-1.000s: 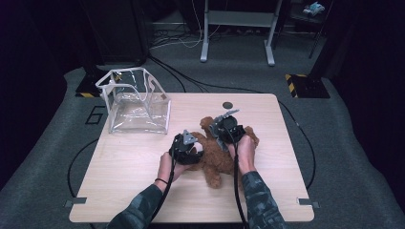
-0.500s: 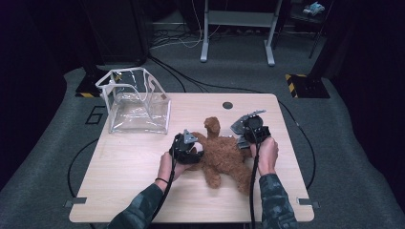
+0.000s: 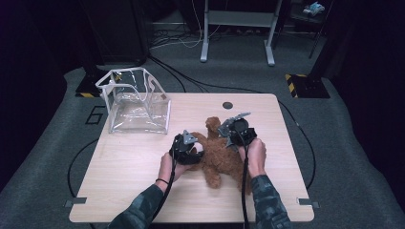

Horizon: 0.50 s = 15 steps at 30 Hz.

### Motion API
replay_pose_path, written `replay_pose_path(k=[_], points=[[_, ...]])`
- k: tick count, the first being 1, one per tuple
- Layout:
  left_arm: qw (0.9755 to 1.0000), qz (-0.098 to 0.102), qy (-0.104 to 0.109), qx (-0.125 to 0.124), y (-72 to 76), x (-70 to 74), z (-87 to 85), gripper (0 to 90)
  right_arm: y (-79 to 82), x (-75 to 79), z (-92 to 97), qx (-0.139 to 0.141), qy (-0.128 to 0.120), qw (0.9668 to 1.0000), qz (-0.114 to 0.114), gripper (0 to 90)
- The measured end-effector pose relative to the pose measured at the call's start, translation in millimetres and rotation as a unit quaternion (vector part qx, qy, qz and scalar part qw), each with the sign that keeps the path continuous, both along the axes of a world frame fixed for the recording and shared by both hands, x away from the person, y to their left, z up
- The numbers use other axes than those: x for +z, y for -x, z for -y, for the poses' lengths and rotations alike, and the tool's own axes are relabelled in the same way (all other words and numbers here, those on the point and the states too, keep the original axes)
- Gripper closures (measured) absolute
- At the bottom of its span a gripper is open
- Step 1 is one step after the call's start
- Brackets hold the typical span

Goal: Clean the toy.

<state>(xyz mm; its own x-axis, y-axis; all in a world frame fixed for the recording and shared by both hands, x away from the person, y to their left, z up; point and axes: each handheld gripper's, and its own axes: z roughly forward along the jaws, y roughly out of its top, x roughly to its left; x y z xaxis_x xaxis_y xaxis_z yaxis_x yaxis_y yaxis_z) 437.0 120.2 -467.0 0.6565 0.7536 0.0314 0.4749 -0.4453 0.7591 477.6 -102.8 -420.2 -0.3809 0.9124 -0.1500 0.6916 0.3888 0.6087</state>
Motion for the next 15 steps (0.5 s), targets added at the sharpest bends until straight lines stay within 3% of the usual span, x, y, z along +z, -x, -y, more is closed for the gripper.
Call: replay_pose_path(k=[3, 4, 9, 12, 15], points=[[1.0, 0.0, 0.0, 0.0, -0.1, 0.0, 0.0, 40.2, -2.4, -4.4, 12.9, -0.018, 0.015, 0.9997, -0.011, 79.1], [1.0, -0.001, -0.003, -0.002, -0.4, 0.3, -0.8, 40.2, -4.8, -9.8, 25.0, -0.031, 0.017, 0.9991, -0.023, 79.1], [1.0, -0.006, 0.005, 0.001, -1.4, 0.0, -0.4, 40.0, -3.8, -5.8, 31.6, -0.039, 0.025, 0.9987, -0.021, 79.0], [1.0, -0.007, 0.0, -0.002, -1.8, 0.1, -2.0, 39.8, 1.4, 10.8, 27.3, -0.032, -0.003, 0.9994, 0.01, 78.8], [1.0, -0.007, 0.002, 0.001, -1.8, -0.1, -1.6, 39.7, 9.7, 31.2, 11.8, 0.005, -0.045, 0.9985, 0.031, 78.8]])
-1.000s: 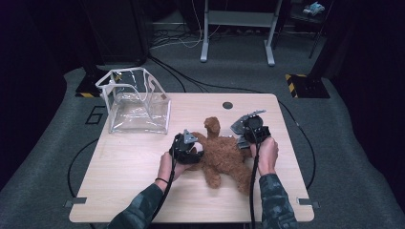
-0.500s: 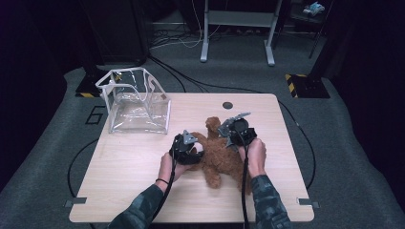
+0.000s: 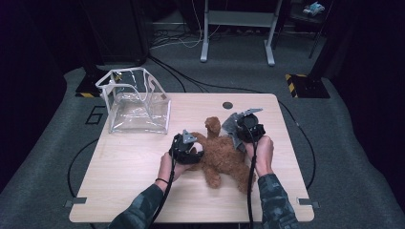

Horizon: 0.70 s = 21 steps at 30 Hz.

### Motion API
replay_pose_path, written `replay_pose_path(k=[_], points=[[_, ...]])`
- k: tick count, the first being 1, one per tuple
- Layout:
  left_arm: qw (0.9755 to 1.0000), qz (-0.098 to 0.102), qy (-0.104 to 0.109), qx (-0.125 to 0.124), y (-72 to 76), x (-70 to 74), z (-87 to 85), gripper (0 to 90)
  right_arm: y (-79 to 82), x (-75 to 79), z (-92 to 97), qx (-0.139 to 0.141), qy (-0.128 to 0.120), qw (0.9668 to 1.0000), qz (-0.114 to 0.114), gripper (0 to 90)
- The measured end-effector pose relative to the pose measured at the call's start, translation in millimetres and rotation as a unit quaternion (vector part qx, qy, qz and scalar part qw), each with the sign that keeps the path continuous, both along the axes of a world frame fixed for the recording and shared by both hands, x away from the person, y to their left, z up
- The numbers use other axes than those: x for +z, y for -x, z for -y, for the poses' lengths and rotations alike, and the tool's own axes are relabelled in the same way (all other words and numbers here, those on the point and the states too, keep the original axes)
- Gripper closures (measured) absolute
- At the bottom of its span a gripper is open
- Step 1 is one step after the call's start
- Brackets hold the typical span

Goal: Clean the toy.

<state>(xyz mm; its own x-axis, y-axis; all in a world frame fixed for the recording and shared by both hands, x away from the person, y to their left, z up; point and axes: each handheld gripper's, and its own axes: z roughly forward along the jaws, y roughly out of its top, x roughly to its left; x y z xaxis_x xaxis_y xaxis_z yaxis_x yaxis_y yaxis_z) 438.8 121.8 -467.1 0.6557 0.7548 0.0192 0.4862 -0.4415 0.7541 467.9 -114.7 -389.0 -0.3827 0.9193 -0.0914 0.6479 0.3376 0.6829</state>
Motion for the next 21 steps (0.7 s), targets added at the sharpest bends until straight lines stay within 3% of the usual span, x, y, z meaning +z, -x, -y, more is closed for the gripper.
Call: replay_pose_path(k=[3, 6, 7, 9, 11, 16, 19, 21], points=[[1.0, 0.0, -0.001, 0.002, 0.2, 0.2, 0.5, 39.6, 4.0, 3.1, -18.5, 0.04, -0.009, 0.9992, -0.002, 78.7], [1.0, -0.001, -0.001, 0.0, 0.3, 0.2, 0.0, 39.6, 1.2, -11.1, -28.9, 0.057, 0.014, 0.9981, -0.02, 78.8], [1.0, -0.001, 0.001, -0.001, 0.3, 0.1, -0.2, 39.5, -1.1, -16.9, -26.6, 0.053, 0.017, 0.9981, -0.027, 78.8], [1.0, 0.001, 0.002, 0.001, 0.5, 0.0, 0.7, 39.5, -5.8, -24.6, -12.7, 0.038, 0.002, 0.9987, -0.032, 78.9], [1.0, 0.002, 0.001, 0.002, 0.7, 0.1, 1.0, 39.5, -8.3, -28.3, -2.7, 0.018, 0.03, 0.9989, -0.033, 79.0], [1.0, 0.003, 0.001, 0.004, 1.2, -0.2, 1.4, 39.5, -14.1, -43.5, 33.4, -0.036, 0.051, 0.9959, -0.064, 79.0], [1.0, 0.003, 0.0, 0.003, 1.0, -0.2, 0.7, 39.5, -11.1, -38.8, 50.0, -0.066, 0.05, 0.9948, -0.059, 78.9], [1.0, 0.003, 0.002, 0.002, 1.0, -0.4, 0.4, 39.5, -5.2, -28.3, 53.9, -0.073, 0.036, 0.996, -0.037, 78.8]])
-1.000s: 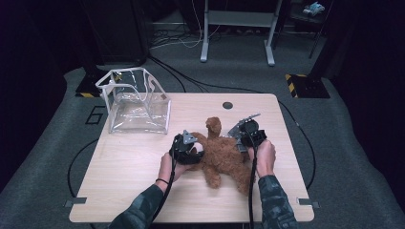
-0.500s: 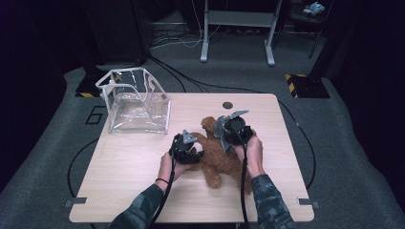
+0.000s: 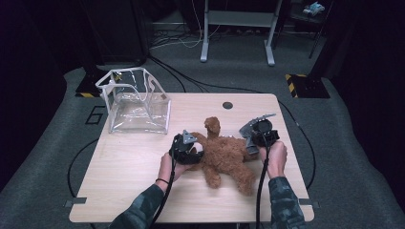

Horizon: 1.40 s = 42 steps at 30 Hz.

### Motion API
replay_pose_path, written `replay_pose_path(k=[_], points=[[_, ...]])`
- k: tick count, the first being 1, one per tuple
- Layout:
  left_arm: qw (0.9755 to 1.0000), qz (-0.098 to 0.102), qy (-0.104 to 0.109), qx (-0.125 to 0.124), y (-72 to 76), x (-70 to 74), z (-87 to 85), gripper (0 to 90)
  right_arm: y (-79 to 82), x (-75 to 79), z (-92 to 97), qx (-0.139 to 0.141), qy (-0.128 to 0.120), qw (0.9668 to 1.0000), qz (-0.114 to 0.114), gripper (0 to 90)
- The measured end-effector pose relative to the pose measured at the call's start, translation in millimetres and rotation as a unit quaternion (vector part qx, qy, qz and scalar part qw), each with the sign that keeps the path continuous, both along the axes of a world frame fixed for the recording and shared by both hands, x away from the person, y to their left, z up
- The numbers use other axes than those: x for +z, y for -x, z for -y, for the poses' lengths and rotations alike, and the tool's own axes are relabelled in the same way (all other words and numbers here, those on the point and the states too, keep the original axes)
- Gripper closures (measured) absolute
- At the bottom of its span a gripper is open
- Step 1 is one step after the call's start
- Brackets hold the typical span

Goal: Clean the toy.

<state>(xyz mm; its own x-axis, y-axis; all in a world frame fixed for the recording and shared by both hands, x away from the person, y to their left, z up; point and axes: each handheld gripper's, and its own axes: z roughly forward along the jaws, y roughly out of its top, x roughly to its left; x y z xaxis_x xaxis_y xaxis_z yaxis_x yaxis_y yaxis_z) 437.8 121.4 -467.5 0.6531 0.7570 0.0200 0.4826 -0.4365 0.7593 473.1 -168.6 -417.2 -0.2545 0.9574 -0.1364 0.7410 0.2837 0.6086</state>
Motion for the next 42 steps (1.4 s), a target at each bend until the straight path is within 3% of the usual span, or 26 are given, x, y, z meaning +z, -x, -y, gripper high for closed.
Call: replay_pose_path(k=[5, 7, 10, 13, 16, 20, 23, 24, 27, 30, 31, 34, 37, 42], points=[[1.0, 0.0, 0.003, 0.001, 0.0, -0.4, -0.4, 39.5, 25.4, 35.6, -18.8, 0.044, -0.026, 0.9967, 0.063, 78.8], [1.0, -0.001, -0.002, -0.002, -0.4, 0.2, -0.9, 39.4, 33.7, 38.1, -31.9, 0.075, -0.043, 0.9943, 0.062, 78.8], [1.0, -0.001, -0.001, -0.003, -1.0, 0.3, -0.9, 39.4, 35.0, 23.6, -42.3, 0.09, -0.026, 0.9946, 0.044, 78.8], [1.0, -0.002, 0.001, -0.004, -0.9, 0.3, -0.5, 39.2, 27.4, -2.3, -29.6, 0.068, -0.037, 0.9968, 0.022, 78.8], [1.0, -0.001, 0.003, -0.001, -1.1, 0.2, 0.5, 39.2, 17.8, -21.8, -6.5, 0.027, -0.036, 0.9988, 0.018, 79.0], [1.0, -0.002, 0.002, 0.0, -1.7, 0.6, 0.3, 39.2, 9.8, -30.9, 14.8, -0.017, -0.033, 0.9993, -0.012, 78.8], [1.0, -0.003, 0.0, -0.001, -1.3, 0.6, 0.0, 39.2, 16.2, -16.8, 19.0, -0.02, -0.035, 0.9991, 0.009, 78.6], [1.0, -0.002, 0.0, -0.001, -1.2, 0.5, -0.1, 39.2, 20.6, -9.0, 17.6, -0.02, -0.038, 0.9987, 0.026, 78.6], [1.0, -0.003, -0.003, -0.002, -1.4, 1.0, 0.0, 39.2, 36.1, 15.6, 4.0, 0.012, -0.049, 0.9969, 0.06, 78.4], [1.0, -0.005, -0.001, 0.001, -1.6, 1.1, 0.4, 39.1, 46.2, 28.9, -19.4, 0.059, -0.058, 0.9943, 0.067, 78.4], [1.0, -0.005, -0.001, 0.002, -1.7, 1.1, 0.4, 39.1, 47.0, 27.8, -28.0, 0.074, -0.061, 0.9934, 0.064, 78.4], [1.0, -0.005, 0.002, 0.002, -1.7, 1.0, 0.4, 39.1, 40.7, 10.1, -44.4, 0.091, -0.033, 0.9946, 0.037, 78.6], [1.0, -0.004, 0.003, 0.002, -2.5, 1.2, 1.5, 39.0, 29.1, -11.1, -32.0, 0.069, -0.059, 0.9955, 0.027, 78.7], [1.0, -0.005, 0.001, 0.002, -2.9, 1.6, 1.6, 39.0, 16.2, -28.2, -7.5, 0.018, -0.034, 0.9993, 0.001, 78.7]])
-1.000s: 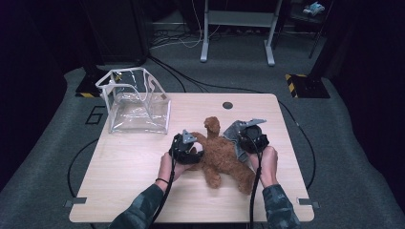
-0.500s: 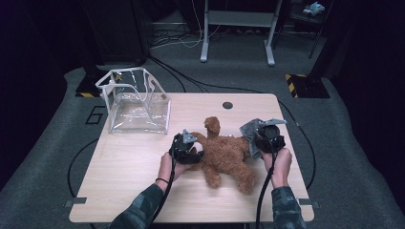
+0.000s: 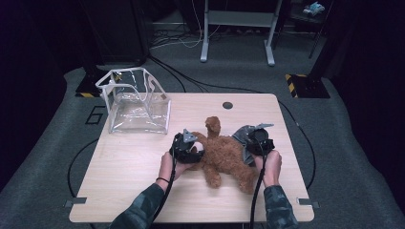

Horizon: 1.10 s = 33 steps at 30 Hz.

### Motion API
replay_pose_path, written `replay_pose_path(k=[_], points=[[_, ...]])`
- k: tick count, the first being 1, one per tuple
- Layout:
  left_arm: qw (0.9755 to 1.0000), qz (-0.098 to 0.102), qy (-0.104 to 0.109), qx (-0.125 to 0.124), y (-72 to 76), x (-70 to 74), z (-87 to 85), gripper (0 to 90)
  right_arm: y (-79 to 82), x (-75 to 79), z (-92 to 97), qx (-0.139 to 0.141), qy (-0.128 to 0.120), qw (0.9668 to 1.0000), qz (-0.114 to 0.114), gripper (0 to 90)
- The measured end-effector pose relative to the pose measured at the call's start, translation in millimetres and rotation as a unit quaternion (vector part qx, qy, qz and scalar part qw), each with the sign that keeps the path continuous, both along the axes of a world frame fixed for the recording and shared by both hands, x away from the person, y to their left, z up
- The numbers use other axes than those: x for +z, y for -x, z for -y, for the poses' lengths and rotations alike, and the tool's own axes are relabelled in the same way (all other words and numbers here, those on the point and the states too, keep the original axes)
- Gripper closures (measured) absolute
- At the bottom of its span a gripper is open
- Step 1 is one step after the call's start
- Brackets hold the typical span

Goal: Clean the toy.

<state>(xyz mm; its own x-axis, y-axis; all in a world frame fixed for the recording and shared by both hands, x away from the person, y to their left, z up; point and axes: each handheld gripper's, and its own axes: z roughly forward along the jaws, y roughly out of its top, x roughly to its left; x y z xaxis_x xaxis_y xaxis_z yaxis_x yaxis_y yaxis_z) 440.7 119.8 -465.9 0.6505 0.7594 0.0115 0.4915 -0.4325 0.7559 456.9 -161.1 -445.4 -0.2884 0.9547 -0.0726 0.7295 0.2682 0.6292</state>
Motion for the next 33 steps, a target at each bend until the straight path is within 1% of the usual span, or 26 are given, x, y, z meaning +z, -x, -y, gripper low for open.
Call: replay_pose_path(k=[1, 2, 3, 4, 5, 6, 7, 9, 10, 11, 12, 13, 14, 15, 16, 17, 19, 21, 23, 25, 27, 28, 29, 30, 31, 33], points=[[1.0, 0.0, -0.002, -0.001, -0.2, 0.2, -0.3, 39.0, -2.4, -4.1, 4.9, -0.011, 0.014, 0.9998, -0.009, 78.6], [1.0, 0.0, -0.001, -0.001, -0.2, 0.2, -0.3, 39.0, -4.7, -8.2, 11.1, -0.023, 0.02, 0.9992, -0.024, 78.6], [1.0, -0.001, -0.001, -0.001, -0.4, 0.3, -0.6, 39.0, -5.1, -9.5, 15.2, -0.026, 0.02, 0.999, -0.029, 78.6], [1.0, -0.002, 0.0, -0.001, -0.4, 0.3, -0.8, 39.0, -3.8, -8.9, 19.4, -0.03, 0.02, 0.999, -0.028, 78.6], [1.0, -0.002, 0.0, 0.0, -0.4, 0.2, -0.9, 39.0, -0.2, -5.2, 22.0, -0.034, 0.011, 0.9991, -0.024, 78.5], [1.0, -0.002, -0.001, 0.0, -0.3, 0.2, -0.9, 39.0, 5.9, 2.3, 23.5, -0.034, 0.002, 0.9994, -0.009, 78.5], [1.0, -0.001, -0.002, 0.0, -0.2, 0.2, -0.7, 39.0, 10.3, 7.9, 22.7, -0.032, -0.002, 0.9995, 0.001, 78.5], [1.0, -0.001, -0.009, -0.003, 0.0, 0.8, -0.1, 39.0, 24.4, 25.3, 16.4, -0.015, -0.01, 0.9995, 0.027, 78.4], [0.9999, -0.003, -0.011, -0.001, 0.1, 1.2, 0.2, 39.0, 29.0, 30.5, 13.8, -0.003, -0.016, 0.9993, 0.034, 78.4], [0.9999, -0.002, -0.01, 0.0, -0.2, 1.3, 0.6, 39.0, 35.2, 36.6, 8.8, 0.012, -0.025, 0.9989, 0.037, 78.4], [1.0, -0.002, -0.009, -0.001, -0.7, 1.2, 0.7, 38.9, 40.5, 40.6, 3.1, 0.027, -0.028, 0.9984, 0.041, 78.5], [1.0, -0.002, -0.009, -0.001, -0.7, 1.2, 0.7, 39.0, 44.3, 42.2, -3.5, 0.041, -0.029, 0.998, 0.037, 78.5], [0.9999, -0.003, -0.01, -0.002, -0.6, 1.3, 0.6, 39.0, 46.5, 40.3, -11.4, 0.057, -0.028, 0.9975, 0.031, 78.4], [0.9999, -0.003, -0.01, -0.002, -0.5, 1.4, 0.6, 39.0, 46.2, 36.2, -16.3, 0.067, -0.024, 0.9971, 0.025, 78.5], [0.9999, -0.003, -0.01, -0.002, -0.5, 1.4, 0.6, 39.0, 44.4, 30.2, -20.4, 0.067, -0.016, 0.9976, 0.014, 78.5], [0.9999, -0.003, -0.01, -0.003, -0.6, 1.5, 0.4, 38.9, 40.7, 24.4, -20.6, 0.069, -0.004, 0.9975, 0.012, 78.5], [0.9999, -0.004, -0.01, -0.004, -0.6, 1.8, 0.1, 38.9, 30.4, 8.4, -15.5, 0.057, -0.013, 0.9983, -0.001, 78.5], [1.0, -0.004, -0.006, -0.003, -0.7, 1.5, 0.3, 38.9, 22.9, 0.6, -8.0, 0.039, -0.008, 0.9992, -0.006, 78.5], [1.0, -0.008, -0.001, 0.0, -0.7, 1.6, -0.4, 38.8, 15.6, -7.8, 0.1, 0.013, 0.005, 0.9997, -0.02, 78.5], [0.9999, -0.006, -0.009, -0.002, 0.5, 3.7, 0.6, 38.0, 6.2, -22.1, 12.5, -0.004, 0.009, 0.9988, -0.047, 78.3], [0.9999, -0.006, -0.01, 0.002, 1.6, 4.9, 1.9, 37.5, 4.9, -27.0, 18.8, -0.013, -0.003, 0.9982, -0.059, 78.2], [0.9999, -0.008, -0.011, 0.002, 1.5, 5.4, 1.6, 37.4, 6.7, -24.4, 20.6, -0.01, -0.005, 0.9986, -0.053, 78.2], [0.9999, -0.011, -0.009, 0.003, 1.1, 5.7, 1.3, 37.3, 10.2, -17.7, 19.7, -0.012, -0.003, 0.999, -0.043, 78.2], [0.9999, -0.013, -0.009, 0.003, 0.5, 5.9, 1.3, 37.3, 14.0, -8.3, 18.0, -0.013, 0.001, 0.9995, -0.029, 78.1], [0.9998, -0.012, -0.011, 0.006, 0.1, 6.6, 2.0, 37.3, 18.6, 3.0, 14.9, -0.013, -0.003, 0.9998, -0.017, 78.0], [0.9997, -0.016, -0.013, 0.009, -0.1, 8.0, 3.9, 36.9, 26.5, 28.2, 3.8, 0.006, -0.004, 0.9999, 0.013, 77.9]])
